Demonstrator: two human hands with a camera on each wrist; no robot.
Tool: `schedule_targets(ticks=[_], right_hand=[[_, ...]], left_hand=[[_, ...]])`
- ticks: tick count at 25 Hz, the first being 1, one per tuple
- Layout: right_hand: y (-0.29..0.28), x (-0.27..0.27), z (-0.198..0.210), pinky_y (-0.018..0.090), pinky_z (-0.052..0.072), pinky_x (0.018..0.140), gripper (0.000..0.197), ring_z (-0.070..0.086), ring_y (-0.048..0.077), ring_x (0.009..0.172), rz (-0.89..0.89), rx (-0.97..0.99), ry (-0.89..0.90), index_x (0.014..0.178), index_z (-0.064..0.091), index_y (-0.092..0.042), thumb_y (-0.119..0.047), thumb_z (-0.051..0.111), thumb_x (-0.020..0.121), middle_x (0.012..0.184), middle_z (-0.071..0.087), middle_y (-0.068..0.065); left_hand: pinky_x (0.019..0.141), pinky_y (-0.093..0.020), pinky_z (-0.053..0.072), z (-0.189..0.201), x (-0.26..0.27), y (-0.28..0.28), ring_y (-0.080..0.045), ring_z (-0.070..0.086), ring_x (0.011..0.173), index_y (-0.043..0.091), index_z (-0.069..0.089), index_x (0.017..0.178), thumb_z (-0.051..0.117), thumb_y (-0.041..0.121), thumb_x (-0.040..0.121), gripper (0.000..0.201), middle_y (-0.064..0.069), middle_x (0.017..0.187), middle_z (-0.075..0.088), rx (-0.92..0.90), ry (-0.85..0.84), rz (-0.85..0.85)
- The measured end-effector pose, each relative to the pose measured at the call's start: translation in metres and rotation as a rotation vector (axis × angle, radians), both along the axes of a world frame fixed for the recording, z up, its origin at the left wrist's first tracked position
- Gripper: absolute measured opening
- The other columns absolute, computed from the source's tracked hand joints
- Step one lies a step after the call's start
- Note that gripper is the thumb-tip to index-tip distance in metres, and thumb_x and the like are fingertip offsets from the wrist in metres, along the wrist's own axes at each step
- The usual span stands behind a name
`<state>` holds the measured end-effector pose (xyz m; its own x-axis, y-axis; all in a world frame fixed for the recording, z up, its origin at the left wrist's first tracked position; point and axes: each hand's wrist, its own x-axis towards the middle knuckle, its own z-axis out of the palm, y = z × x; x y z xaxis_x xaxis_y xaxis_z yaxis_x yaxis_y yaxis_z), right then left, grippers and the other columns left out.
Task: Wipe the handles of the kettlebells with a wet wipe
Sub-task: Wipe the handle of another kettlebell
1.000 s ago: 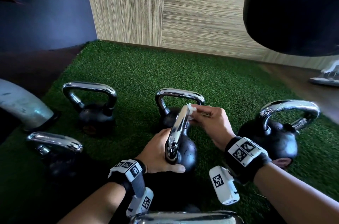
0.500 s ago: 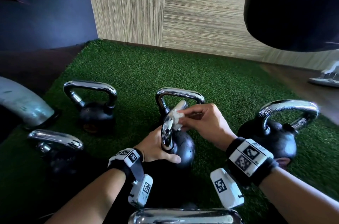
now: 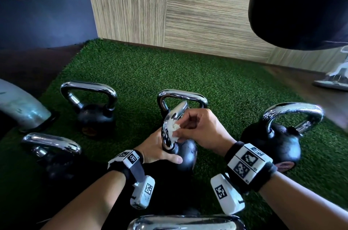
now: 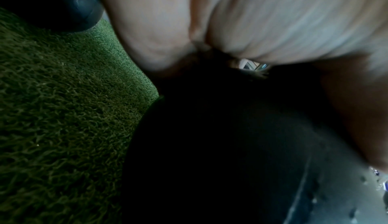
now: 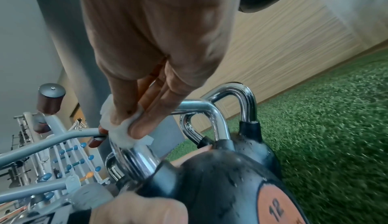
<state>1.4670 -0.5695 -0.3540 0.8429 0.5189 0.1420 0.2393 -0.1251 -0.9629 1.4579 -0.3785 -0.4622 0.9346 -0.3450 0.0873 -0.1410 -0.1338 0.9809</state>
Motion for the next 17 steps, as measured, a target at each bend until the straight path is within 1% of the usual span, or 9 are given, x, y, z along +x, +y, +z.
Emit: schedule_targets(ticks=[3,5,7,9,11,12,13,15,17], right_hand=[[-0.005,-0.013,-0.016,0.039,0.065,0.066,0.025,0.074,0.019,0.065,-0.011,-0.305,-0.125,0.077,0.072,-0.015,-0.005,0.093,0.066,0.076,0.077,0.011],[-0.008,-0.014,-0.024,0.037,0.063,0.067,0.025,0.073,0.016,0.065,-0.018,-0.339,-0.134,0.076,0.073,-0.017,-0.006,0.093,0.066,0.077,0.077,0.010],[-0.010,-0.009,-0.025,0.027,0.061,0.065,0.020,0.071,0.010,0.065,-0.008,-0.300,-0.117,0.087,0.077,-0.008,0.000,0.088,0.072,0.079,0.077,0.009],[-0.012,-0.001,-0.022,0.018,0.056,0.062,0.020,0.069,0.004,0.065,0.002,-0.303,-0.075,0.098,0.079,-0.007,-0.002,0.083,0.080,0.078,0.077,0.000],[-0.013,0.004,-0.016,0.013,0.051,0.062,0.010,0.065,-0.004,0.061,0.095,-0.392,-0.045,0.091,0.079,-0.018,-0.009,0.080,0.086,0.071,0.074,-0.011],[-0.012,0.005,-0.014,0.012,0.049,0.062,0.017,0.062,-0.006,0.060,0.163,-0.418,-0.046,0.083,0.077,-0.024,-0.008,0.077,0.088,0.067,0.072,-0.014],[-0.011,0.006,-0.013,0.012,0.048,0.062,0.027,0.061,-0.006,0.060,0.222,-0.403,-0.038,0.078,0.075,-0.027,-0.003,0.075,0.089,0.065,0.071,-0.015],[-0.012,0.005,-0.016,0.015,0.052,0.065,0.033,0.065,0.001,0.065,0.290,-0.300,0.028,0.076,0.076,-0.026,0.004,0.073,0.088,0.073,0.074,-0.009],[-0.013,-0.001,-0.022,0.021,0.056,0.068,0.028,0.068,0.014,0.071,0.326,-0.245,0.067,0.080,0.079,-0.023,0.003,0.073,0.088,0.081,0.076,0.004]], left_hand=[[0.084,-0.030,0.054,0.000,-0.002,-0.001,-0.015,0.072,0.094,-0.004,0.053,0.123,0.092,-0.004,0.065,0.070,-0.002,0.102,0.075,0.010,-0.001,-0.016],[0.078,-0.032,0.054,-0.001,-0.004,-0.002,-0.018,0.069,0.081,0.000,0.055,0.112,0.092,-0.002,0.066,0.059,-0.003,0.089,0.074,0.027,-0.009,-0.032],[0.083,-0.036,0.056,0.000,-0.003,-0.002,-0.022,0.071,0.089,0.001,0.056,0.115,0.094,0.001,0.064,0.063,-0.007,0.097,0.075,0.036,0.004,-0.013],[0.101,-0.044,0.053,-0.002,-0.002,-0.002,-0.023,0.070,0.110,0.003,0.056,0.125,0.099,0.015,0.060,0.079,-0.008,0.116,0.073,0.098,0.005,0.021],[0.110,-0.048,0.048,-0.003,-0.002,-0.001,-0.018,0.064,0.122,0.015,0.058,0.129,0.103,0.038,0.052,0.092,-0.005,0.125,0.068,0.205,-0.030,0.044],[0.110,-0.048,0.047,-0.002,-0.004,0.000,-0.016,0.063,0.123,0.021,0.060,0.127,0.103,0.046,0.049,0.093,-0.003,0.126,0.067,0.252,-0.040,0.050],[0.109,-0.048,0.048,-0.002,-0.006,0.002,-0.013,0.063,0.121,0.025,0.061,0.123,0.102,0.049,0.047,0.090,-0.001,0.125,0.067,0.277,-0.057,0.049],[0.105,-0.050,0.050,0.002,-0.013,0.001,-0.014,0.064,0.116,0.030,0.059,0.122,0.103,0.040,0.049,0.086,0.000,0.123,0.065,0.281,-0.092,0.048],[0.102,-0.054,0.051,-0.001,-0.023,0.001,-0.022,0.064,0.117,0.031,0.047,0.136,0.105,0.035,0.048,0.104,-0.004,0.124,0.063,0.241,-0.112,0.055]])
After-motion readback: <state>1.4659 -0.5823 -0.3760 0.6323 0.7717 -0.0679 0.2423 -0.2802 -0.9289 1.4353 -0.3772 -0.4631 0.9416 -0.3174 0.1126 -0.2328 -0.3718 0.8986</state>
